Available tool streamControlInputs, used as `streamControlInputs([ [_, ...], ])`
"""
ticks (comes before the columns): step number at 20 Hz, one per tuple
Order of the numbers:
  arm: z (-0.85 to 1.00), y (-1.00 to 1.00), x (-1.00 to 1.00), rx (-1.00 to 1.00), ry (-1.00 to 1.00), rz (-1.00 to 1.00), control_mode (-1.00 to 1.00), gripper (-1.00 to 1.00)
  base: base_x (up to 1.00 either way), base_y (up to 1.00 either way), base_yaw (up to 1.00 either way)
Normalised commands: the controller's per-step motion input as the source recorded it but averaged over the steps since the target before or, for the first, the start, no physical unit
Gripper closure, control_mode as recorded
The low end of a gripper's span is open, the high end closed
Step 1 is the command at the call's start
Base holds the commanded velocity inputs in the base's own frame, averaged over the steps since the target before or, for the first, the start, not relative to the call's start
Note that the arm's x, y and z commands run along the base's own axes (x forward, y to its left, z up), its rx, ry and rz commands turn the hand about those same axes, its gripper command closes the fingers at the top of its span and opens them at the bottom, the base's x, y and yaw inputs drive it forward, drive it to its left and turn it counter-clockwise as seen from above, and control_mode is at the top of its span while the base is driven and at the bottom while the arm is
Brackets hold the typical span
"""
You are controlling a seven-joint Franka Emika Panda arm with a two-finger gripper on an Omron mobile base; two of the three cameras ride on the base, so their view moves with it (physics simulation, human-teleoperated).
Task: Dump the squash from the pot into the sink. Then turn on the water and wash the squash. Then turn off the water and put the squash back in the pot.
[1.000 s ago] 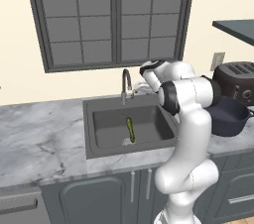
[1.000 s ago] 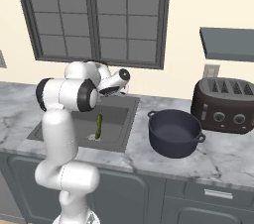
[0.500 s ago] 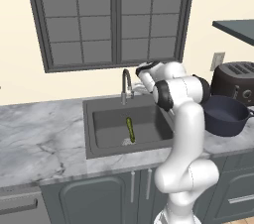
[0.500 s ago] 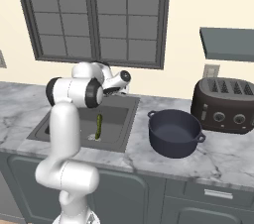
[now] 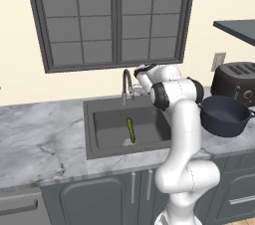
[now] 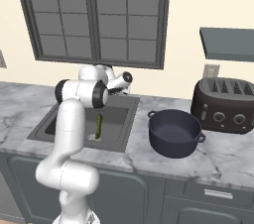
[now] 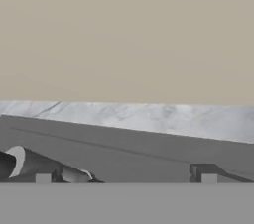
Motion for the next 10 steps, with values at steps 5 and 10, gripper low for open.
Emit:
streamControlInputs([
  [5,-0.13,0.03,0.31,0.00,0.00,0.00,-1.00,-1.00,0.00,0.00,0.00],
  [10,-0.16,0.02,0.28,0.00,0.00,0.00,-1.00,-1.00,0.00,0.00,0.00],
])
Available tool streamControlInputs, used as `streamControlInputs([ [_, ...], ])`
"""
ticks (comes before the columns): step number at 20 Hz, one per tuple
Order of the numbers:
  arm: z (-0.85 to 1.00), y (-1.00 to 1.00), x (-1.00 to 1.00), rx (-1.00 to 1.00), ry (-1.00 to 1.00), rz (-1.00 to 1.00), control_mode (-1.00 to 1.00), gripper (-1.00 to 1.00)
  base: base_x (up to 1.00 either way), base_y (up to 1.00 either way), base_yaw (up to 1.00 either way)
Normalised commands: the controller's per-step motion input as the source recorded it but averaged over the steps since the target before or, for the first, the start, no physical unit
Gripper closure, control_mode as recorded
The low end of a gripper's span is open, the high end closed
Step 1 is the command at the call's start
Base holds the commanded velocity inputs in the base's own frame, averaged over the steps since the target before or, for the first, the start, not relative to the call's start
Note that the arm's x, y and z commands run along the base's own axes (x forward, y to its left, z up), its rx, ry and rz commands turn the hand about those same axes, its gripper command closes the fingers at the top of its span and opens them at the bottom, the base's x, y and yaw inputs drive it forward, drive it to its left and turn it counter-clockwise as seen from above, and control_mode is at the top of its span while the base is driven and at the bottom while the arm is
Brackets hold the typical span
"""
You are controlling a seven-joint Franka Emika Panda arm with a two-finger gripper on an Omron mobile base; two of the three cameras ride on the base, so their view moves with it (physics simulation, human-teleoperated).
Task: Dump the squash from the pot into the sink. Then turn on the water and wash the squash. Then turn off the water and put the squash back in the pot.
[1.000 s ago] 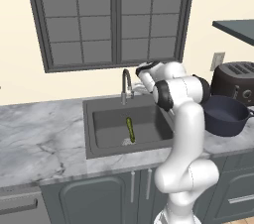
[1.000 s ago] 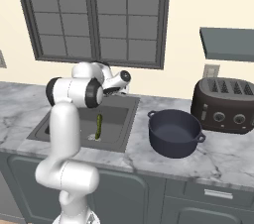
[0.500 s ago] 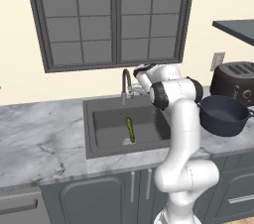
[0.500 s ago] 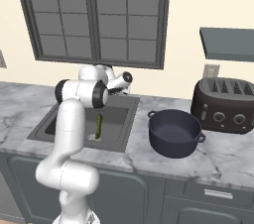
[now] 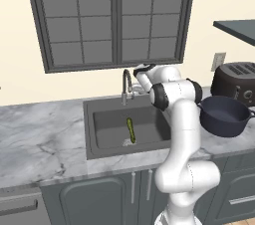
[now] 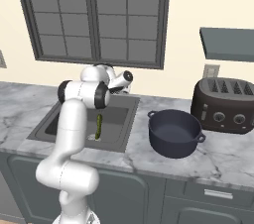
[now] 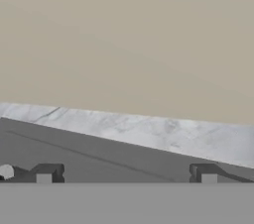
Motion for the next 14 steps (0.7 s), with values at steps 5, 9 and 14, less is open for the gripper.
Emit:
streamControlInputs([
  [5,-0.22,0.00,0.14,0.00,0.00,0.00,-1.00,-1.00,0.00,0.00,0.00],
  [9,-0.26,0.00,0.04,0.00,0.00,0.00,-1.00,1.00,0.00,0.00,0.00],
  [14,-0.22,-0.21,0.00,0.00,0.00,0.00,-1.00,1.00,0.00,0.00,0.00],
])
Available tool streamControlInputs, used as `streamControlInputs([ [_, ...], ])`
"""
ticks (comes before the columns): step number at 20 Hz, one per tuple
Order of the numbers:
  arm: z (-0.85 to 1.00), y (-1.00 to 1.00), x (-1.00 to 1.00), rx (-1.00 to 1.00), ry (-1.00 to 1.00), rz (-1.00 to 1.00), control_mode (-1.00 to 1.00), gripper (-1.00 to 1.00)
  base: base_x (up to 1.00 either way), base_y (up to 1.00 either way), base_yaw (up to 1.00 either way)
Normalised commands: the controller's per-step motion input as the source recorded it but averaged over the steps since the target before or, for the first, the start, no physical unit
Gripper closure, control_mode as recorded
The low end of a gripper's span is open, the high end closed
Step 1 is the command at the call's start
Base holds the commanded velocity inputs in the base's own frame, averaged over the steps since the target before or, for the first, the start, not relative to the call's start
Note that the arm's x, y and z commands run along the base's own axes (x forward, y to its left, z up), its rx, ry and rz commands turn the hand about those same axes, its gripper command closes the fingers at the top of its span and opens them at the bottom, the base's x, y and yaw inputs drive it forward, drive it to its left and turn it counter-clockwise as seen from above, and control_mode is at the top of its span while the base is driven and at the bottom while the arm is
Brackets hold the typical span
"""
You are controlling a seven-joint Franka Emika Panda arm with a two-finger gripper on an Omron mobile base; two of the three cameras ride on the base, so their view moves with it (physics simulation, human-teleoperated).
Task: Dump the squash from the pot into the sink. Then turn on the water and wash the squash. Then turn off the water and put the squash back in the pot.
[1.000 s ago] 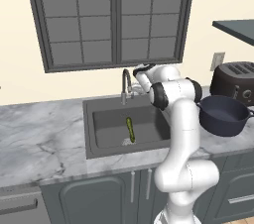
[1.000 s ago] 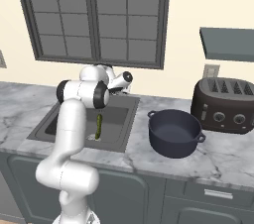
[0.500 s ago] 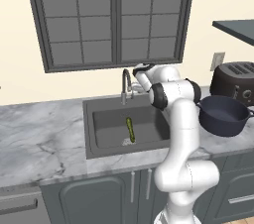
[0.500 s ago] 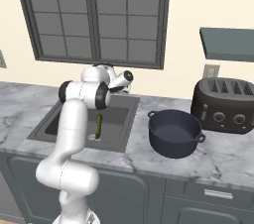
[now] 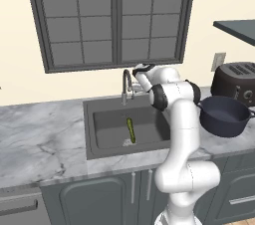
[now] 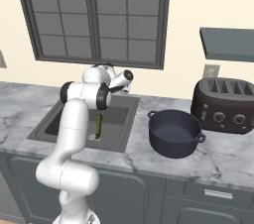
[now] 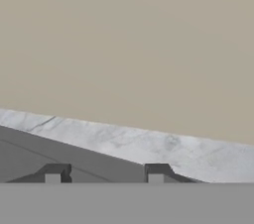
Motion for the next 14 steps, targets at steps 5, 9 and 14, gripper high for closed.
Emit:
streamControlInputs([
  [5,-0.28,-0.37,0.00,0.00,0.00,0.00,-1.00,1.00,0.00,0.00,0.00],
  [9,-0.28,-0.65,0.00,0.00,0.00,0.00,-1.00,1.00,0.00,0.00,0.00],
  [14,-0.29,-0.82,-0.01,0.00,0.00,0.00,-1.00,1.00,0.00,0.00,0.00],
])
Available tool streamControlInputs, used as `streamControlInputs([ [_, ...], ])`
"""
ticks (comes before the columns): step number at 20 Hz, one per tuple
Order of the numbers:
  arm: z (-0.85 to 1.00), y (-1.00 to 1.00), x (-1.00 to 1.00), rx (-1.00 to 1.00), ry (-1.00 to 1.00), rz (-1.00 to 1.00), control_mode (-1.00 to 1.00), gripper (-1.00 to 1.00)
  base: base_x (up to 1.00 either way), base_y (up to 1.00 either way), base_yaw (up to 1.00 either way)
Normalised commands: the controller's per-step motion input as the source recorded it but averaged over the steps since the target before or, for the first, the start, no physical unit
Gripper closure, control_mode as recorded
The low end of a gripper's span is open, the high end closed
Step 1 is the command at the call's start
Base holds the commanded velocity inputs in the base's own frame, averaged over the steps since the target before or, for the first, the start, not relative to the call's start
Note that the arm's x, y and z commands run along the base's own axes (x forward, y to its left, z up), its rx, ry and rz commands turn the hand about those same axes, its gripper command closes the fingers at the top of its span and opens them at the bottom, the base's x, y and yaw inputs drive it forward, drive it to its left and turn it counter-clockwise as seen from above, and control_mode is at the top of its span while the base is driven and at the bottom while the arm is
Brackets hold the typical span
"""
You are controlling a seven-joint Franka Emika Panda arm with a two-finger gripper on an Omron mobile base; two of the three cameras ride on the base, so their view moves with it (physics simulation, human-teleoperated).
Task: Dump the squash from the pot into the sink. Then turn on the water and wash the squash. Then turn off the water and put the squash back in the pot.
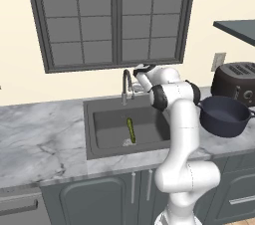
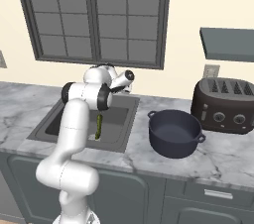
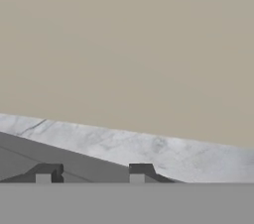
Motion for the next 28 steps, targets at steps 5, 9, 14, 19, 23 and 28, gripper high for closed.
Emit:
streamControlInputs([
  [5,-0.29,-0.79,0.00,0.00,0.01,0.00,-1.00,1.00,0.00,0.00,0.00],
  [9,-0.30,-0.82,-0.06,0.00,0.01,0.00,-1.00,1.00,0.00,0.00,0.00],
  [14,-0.30,-0.86,-0.18,0.00,0.00,0.00,-1.00,1.00,0.00,0.00,0.00],
  [19,-0.35,-0.86,-0.31,0.00,0.00,0.00,-1.00,1.00,0.00,0.00,0.00],
  [23,-0.37,-0.80,-0.27,0.00,0.00,0.00,-1.00,1.00,0.00,0.00,0.00],
  [28,-0.33,-0.67,-0.18,0.00,0.00,0.00,-1.00,1.00,0.00,0.00,0.00],
])
